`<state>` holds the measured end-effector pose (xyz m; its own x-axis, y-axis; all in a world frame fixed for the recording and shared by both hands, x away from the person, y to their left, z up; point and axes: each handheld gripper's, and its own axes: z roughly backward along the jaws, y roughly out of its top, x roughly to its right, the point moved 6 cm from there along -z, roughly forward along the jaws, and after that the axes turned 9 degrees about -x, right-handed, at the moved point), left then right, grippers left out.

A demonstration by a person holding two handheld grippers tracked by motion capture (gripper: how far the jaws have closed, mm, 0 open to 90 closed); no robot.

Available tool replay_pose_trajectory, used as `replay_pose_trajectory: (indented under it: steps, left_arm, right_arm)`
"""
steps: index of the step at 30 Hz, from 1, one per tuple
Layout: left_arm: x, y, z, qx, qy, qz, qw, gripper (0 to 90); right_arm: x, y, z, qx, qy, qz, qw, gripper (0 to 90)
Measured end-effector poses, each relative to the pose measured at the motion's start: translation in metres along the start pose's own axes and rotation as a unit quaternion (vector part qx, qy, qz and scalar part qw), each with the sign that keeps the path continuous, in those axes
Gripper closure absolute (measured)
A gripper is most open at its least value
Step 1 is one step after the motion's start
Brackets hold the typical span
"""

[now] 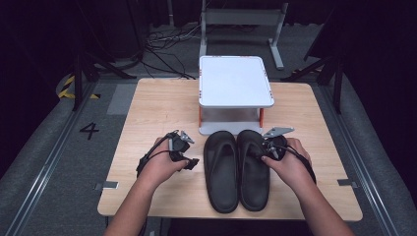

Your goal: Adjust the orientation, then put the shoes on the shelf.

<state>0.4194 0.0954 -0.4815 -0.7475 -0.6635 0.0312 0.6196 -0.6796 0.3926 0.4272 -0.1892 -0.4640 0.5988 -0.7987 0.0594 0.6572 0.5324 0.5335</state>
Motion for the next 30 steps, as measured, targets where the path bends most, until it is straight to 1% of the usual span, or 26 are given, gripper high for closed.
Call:
replay_pose_trajectory:
  steps: [2,3,4,5,6,8,9,10,11,12,14,15,16,17,20,22,23,24,26,27,29,30]
  left_arm:
    - [0.001,0.003,-0.001,0.003,-0.004,0.000,1.0000,34.4]
    - [0.001,0.003,-0.001,0.002,-0.005,0.000,1.0000,34.1]
    - [0.001,0.004,-0.002,0.002,-0.003,0.000,1.0000,33.8]
    - [0.001,0.003,-0.003,0.001,-0.004,0.001,1.0000,33.8]
    - [0.001,0.003,-0.003,-0.001,-0.005,-0.002,1.0000,33.7]
    - [0.002,0.002,-0.003,-0.004,-0.002,-0.005,1.0000,33.6]
    - [0.003,0.002,-0.003,-0.001,-0.006,-0.001,1.0000,33.5]
    - [0.003,0.002,-0.002,0.000,-0.005,-0.002,1.0000,33.3]
    - [0.003,0.001,-0.001,-0.001,-0.004,-0.003,1.0000,33.3]
    - [0.004,0.000,-0.001,-0.002,-0.004,-0.001,1.0000,33.1]
    - [0.004,-0.002,-0.001,-0.003,-0.007,-0.001,1.0000,33.0]
    - [0.004,-0.003,0.000,-0.004,-0.003,0.003,1.0000,33.0]
    - [0.003,-0.004,0.000,-0.001,-0.001,0.000,1.0000,33.1]
    - [0.004,-0.004,0.000,-0.001,-0.003,0.002,1.0000,33.1]
    - [0.004,-0.007,0.001,-0.001,-0.002,0.005,1.0000,33.1]
    - [0.005,-0.008,0.001,0.000,-0.004,0.004,1.0000,33.2]
    - [0.004,-0.010,0.002,-0.001,-0.001,0.007,1.0000,33.2]
    - [0.004,-0.010,0.002,0.000,0.001,0.005,1.0000,33.2]
    - [0.003,-0.012,0.003,0.001,0.002,0.009,1.0000,33.2]
    - [0.003,-0.013,0.003,0.000,0.001,0.012,0.9999,33.2]
    - [0.003,-0.014,0.003,-0.001,0.002,0.012,0.9999,33.2]
    - [0.003,-0.015,0.003,-0.001,0.002,0.015,0.9999,33.2]
  right_arm:
    - [-0.003,-0.001,0.009,0.005,0.006,-0.006,1.0000,35.0]
    - [-0.006,-0.002,0.013,0.005,0.014,-0.008,0.9999,35.0]
    - [-0.013,-0.003,0.018,0.004,0.035,-0.014,0.9993,34.9]
    - [-0.013,-0.003,0.018,0.004,0.035,-0.014,0.9993,34.9]
    - [-0.016,-0.003,0.020,0.002,0.041,-0.015,0.9990,34.9]
    - [-0.022,-0.005,0.023,-0.008,0.050,-0.013,0.9986,34.5]
    - [-0.025,-0.005,0.023,-0.014,0.053,-0.012,0.9984,33.7]
    - [-0.032,-0.009,0.023,-0.033,0.062,-0.008,0.9975,33.0]
    - [-0.032,-0.009,0.023,-0.033,0.062,-0.008,0.9975,33.0]
    - [-0.035,-0.010,0.022,-0.042,0.066,-0.003,0.9969,32.9]
    - [-0.042,-0.011,0.022,-0.048,0.079,0.002,0.9957,32.9]
    - [-0.045,-0.011,0.021,-0.050,0.084,0.003,0.9952,32.7]
    - [-0.049,-0.011,0.020,-0.054,0.089,0.005,0.9945,32.4]
    - [-0.052,-0.011,0.019,-0.055,0.090,0.006,0.9944,32.4]
    - [-0.064,-0.013,0.014,-0.076,0.107,0.002,0.9913,32.0]
    - [-0.072,-0.015,0.009,-0.090,0.108,0.014,0.9899,31.5]
    - [-0.075,-0.015,0.007,-0.091,0.109,0.018,0.9897,31.5]
    - [-0.078,-0.014,0.006,-0.093,0.117,0.019,0.9886,31.4]
    - [-0.081,-0.013,0.003,-0.090,0.123,0.013,0.9883,30.2]
    - [-0.081,-0.012,0.001,-0.089,0.122,0.010,0.9886,29.5]
    - [-0.082,-0.010,-0.003,-0.087,0.121,0.014,0.9888,29.5]
    - [-0.083,-0.009,-0.006,-0.086,0.119,0.015,0.9891,29.3]
